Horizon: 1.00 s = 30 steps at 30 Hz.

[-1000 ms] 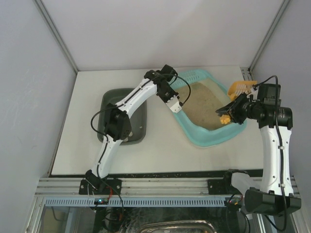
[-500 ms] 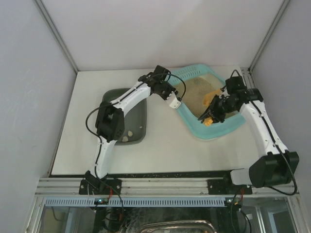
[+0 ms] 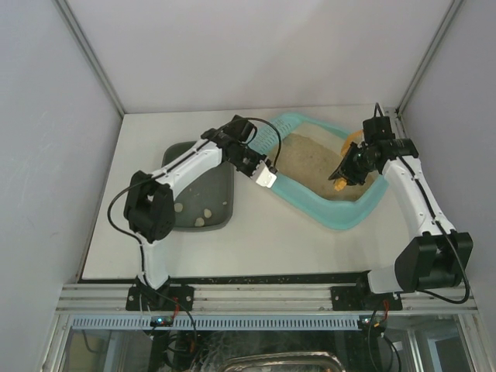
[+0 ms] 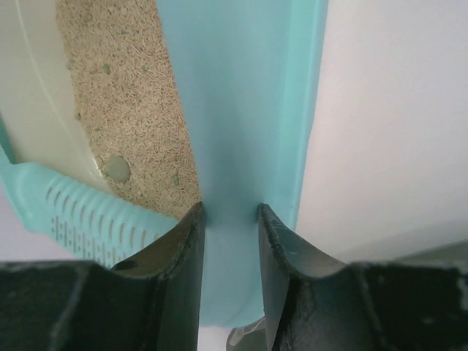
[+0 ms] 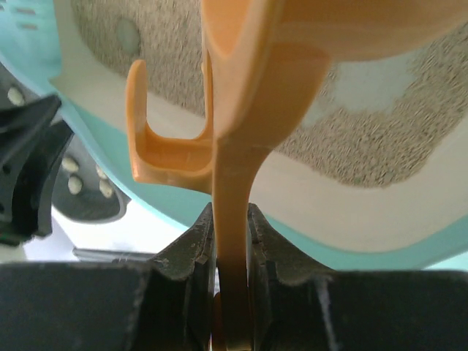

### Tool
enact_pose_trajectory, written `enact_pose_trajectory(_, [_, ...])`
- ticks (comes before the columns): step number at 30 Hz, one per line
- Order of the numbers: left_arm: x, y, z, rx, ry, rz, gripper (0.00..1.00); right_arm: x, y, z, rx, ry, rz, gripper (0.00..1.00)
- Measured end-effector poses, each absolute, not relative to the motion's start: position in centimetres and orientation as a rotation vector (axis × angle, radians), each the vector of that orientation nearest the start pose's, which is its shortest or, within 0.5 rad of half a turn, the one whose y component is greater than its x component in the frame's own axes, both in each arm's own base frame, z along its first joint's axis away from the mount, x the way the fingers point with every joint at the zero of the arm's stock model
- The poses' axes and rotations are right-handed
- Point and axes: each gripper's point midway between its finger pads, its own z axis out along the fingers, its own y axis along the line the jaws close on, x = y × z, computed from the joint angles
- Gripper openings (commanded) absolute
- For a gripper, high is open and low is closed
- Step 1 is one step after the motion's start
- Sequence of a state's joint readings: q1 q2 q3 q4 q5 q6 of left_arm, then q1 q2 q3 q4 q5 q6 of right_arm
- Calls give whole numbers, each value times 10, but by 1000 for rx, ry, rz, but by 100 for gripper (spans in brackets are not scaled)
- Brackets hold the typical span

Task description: Clean the litter box

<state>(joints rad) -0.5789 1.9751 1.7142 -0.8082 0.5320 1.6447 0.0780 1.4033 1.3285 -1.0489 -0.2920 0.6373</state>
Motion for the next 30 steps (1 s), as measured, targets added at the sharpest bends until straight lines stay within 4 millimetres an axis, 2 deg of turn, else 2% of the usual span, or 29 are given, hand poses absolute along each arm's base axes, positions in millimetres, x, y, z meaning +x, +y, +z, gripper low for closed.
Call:
enact_pose_trajectory(3, [379, -315, 148, 2234, 904, -262, 2, 297, 89, 186, 663, 2658, 542, 0])
enact_pose_trajectory(6, [377, -315, 184, 2167, 853, -217, 6, 298, 91, 175, 644, 2702, 519, 0])
enact_pose_trajectory(8, [377, -315, 207, 2120, 834, -194, 16, 297, 97, 162, 617, 2759, 516, 0])
enact_pose_trajectory(9, [375, -315, 219, 2089, 838, -195, 24, 295, 102, 156, 598, 2792, 513, 0])
enact_pose_trajectory(11, [371, -316, 229, 2044, 875, -225, 45, 289, 112, 144, 553, 2852, 508, 0])
enact_pose_trajectory(12, [370, -316, 232, 2016, 915, -248, 52, 283, 118, 140, 521, 2884, 509, 0])
enact_pose_trajectory(15, [376, -319, 243, 1880, 1129, -337, 61, 278, 128, 138, 444, 2902, 519, 0])
enact_pose_trajectory(16, [385, -322, 252, 1818, 1208, -366, 63, 276, 130, 139, 433, 2906, 532, 0])
enact_pose_trajectory(18, [415, -334, 277, 1678, 1327, -407, 68, 274, 132, 138, 426, 2909, 548, 0])
enact_pose_trajectory(20, [460, -348, 312, 1492, 1385, -443, 71, 272, 133, 138, 419, 2908, 565, 0])
enact_pose_trajectory(21, [483, -348, 324, 1389, 1406, -456, 73, 271, 134, 138, 411, 2908, 571, 0])
enact_pose_trajectory(22, [498, -341, 326, 1303, 1450, -485, 74, 269, 136, 139, 398, 2908, 578, 0])
enact_pose_trajectory(23, [503, -340, 320, 1234, 1512, -537, 74, 268, 138, 140, 384, 2909, 587, 0])
enact_pose_trajectory(24, [516, -321, 313, 1162, 1576, -551, 74, 265, 142, 141, 365, 2915, 604, 0])
enact_pose_trajectory(27, [541, -294, 284, 957, 1734, -642, 74, 254, 152, 143, 308, 2940, 613, 0])
enact_pose_trajectory(30, [557, -291, 258, 831, 1823, -735, 75, 242, 159, 142, 271, 2976, 606, 0])
